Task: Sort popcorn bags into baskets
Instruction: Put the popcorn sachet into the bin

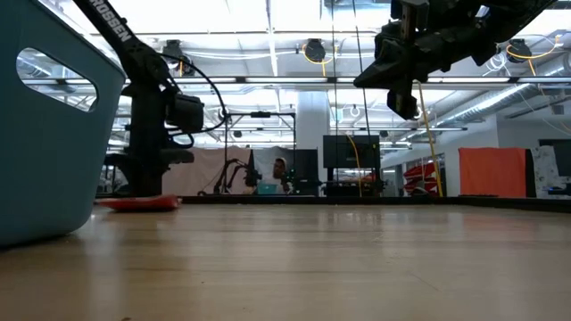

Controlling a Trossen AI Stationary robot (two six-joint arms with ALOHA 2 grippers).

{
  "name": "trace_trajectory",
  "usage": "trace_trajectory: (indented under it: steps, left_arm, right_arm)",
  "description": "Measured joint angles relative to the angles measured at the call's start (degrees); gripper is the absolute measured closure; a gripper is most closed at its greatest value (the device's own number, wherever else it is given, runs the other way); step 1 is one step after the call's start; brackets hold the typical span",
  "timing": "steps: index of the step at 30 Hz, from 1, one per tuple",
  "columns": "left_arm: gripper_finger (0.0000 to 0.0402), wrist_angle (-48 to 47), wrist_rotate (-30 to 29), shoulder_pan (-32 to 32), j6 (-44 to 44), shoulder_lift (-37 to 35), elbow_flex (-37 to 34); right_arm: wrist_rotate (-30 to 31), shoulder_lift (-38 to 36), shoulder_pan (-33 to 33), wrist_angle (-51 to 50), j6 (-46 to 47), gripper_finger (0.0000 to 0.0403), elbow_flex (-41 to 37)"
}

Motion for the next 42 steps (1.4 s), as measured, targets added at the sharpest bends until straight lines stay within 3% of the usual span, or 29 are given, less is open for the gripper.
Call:
trace_trajectory:
  steps: [4, 12, 18, 24, 30, 35, 38, 42]
  left_arm:
    - [0.0394, 2.28, -0.63, 0.04, -0.42, -2.45, -0.2]
    - [0.0399, -0.25, -0.41, -1.96, -2.55, -11.71, -0.3]
    - [0.0395, -7.08, -2.4, -5.18, -14.16, -15.59, -0.22]
    - [0.0316, -8.75, -2.9, -6.52, -24.07, -15.0, -1.71]
    - [0.0206, 0.48, -3.02, -6.14, -31.7, -13.14, -8.75]
    - [0.0149, 7.3, -1.78, -6.1, -31.34, -11.88, -11.91]
    - [0.0159, 11.44, -1.91, -6.1, -28.1, -11.69, -13.17]
    - [0.0263, 16.2, -2.07, -6.19, -22.44, -11.5, -13.46]
  right_arm:
    - [-0.04, 0.0, 0.0, 0.94, 0.83, 0.0403, 0.0]
    - [0.23, -0.02, 0.0, 2.34, 1.25, 0.0403, 0.02]
    - [1.94, -0.02, 0.0, 1.77, -0.36, 0.0403, 0.02]
    - [3.26, -0.02, -0.02, 1.36, -1.23, 0.0403, 0.02]
    - [2.92, -0.02, -0.02, 1.22, -0.95, 0.0403, 0.02]
    - [1.45, -0.02, -0.01, 1.21, -0.43, 0.0403, 0.02]
    - [1.42, -0.02, 0.04, 1.2, -0.41, 0.0403, 0.02]
    - [1.42, -0.02, 0.04, 1.2, -0.45, 0.0403, 0.02]
